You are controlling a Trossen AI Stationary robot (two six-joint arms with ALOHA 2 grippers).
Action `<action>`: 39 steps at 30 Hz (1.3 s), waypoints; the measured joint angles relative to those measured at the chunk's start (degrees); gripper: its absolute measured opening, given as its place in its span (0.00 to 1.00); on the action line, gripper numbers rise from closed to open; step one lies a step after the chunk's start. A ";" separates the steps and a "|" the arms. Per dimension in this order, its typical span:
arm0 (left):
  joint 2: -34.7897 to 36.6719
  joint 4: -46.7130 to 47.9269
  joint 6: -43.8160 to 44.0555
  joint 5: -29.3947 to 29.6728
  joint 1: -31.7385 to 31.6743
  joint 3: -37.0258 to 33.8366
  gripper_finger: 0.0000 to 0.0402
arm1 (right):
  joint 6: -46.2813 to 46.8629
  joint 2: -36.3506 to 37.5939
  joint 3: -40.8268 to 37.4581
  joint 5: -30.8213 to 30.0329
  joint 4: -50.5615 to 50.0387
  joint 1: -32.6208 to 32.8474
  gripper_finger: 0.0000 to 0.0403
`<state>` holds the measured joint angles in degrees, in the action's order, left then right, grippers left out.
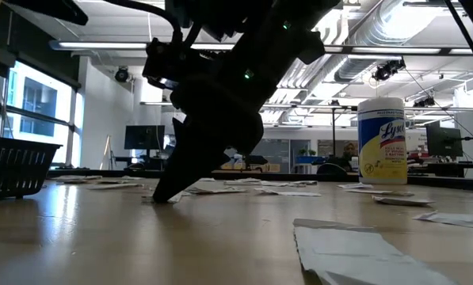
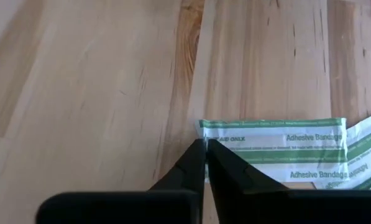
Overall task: Pick & Place First Aid Supplies
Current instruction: Put the bandage into the bottom black bin
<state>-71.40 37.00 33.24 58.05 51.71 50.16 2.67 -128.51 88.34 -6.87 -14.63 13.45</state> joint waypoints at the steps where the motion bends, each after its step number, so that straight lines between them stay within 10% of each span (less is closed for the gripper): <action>1: 0.00 -0.95 0.01 0.70 -0.01 -0.51 0.31 | 0.02 0.01 -0.01 0.01 0.06 0.00 0.01; 23: -10.36 -18.27 -18.10 -13.71 -14.28 -5.06 0.32 | 1.90 13.43 -0.01 2.73 -3.94 2.52 0.00; 39: -13.03 -30.50 -27.01 -20.22 -17.53 -5.08 0.53 | -1.86 14.41 0.05 1.27 2.24 2.99 0.00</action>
<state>-84.42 6.50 6.23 37.83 34.18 45.08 0.81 -114.10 88.39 -5.61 -12.39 16.44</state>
